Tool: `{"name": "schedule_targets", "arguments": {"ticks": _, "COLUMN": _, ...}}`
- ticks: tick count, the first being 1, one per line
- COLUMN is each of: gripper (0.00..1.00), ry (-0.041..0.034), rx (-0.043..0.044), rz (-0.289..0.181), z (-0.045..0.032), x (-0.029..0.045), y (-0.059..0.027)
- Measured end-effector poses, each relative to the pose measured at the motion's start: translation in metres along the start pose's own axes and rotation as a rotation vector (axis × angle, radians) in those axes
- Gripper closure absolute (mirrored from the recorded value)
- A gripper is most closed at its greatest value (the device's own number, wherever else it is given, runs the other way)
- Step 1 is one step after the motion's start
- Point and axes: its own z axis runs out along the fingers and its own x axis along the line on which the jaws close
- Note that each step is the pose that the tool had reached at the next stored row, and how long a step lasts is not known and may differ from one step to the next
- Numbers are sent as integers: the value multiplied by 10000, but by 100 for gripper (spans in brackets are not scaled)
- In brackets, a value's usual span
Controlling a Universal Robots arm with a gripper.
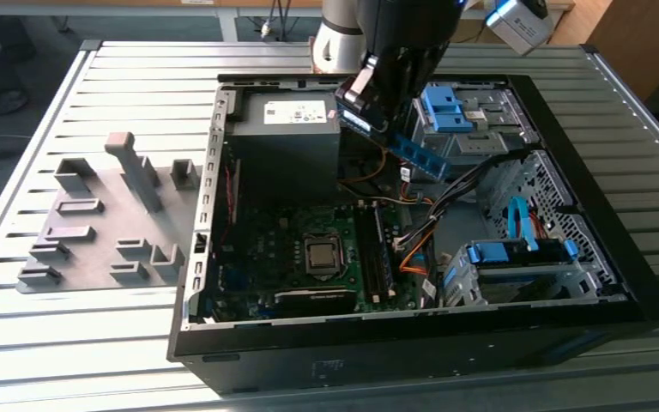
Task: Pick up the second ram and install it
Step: 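Insert the second ram into the second slot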
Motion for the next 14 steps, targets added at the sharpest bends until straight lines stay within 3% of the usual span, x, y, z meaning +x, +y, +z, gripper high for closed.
{"name": "schedule_targets", "arguments": {"ticks": 9, "gripper": 86, "ry": -11, "rx": 35, "rz": 667, "z": 1, "x": 0, "y": 0}}
{"name": "schedule_targets", "arguments": {"ticks": 14, "gripper": 86, "ry": -20, "rx": 72, "rz": 1336, "z": 2, "x": 0, "y": 0}}
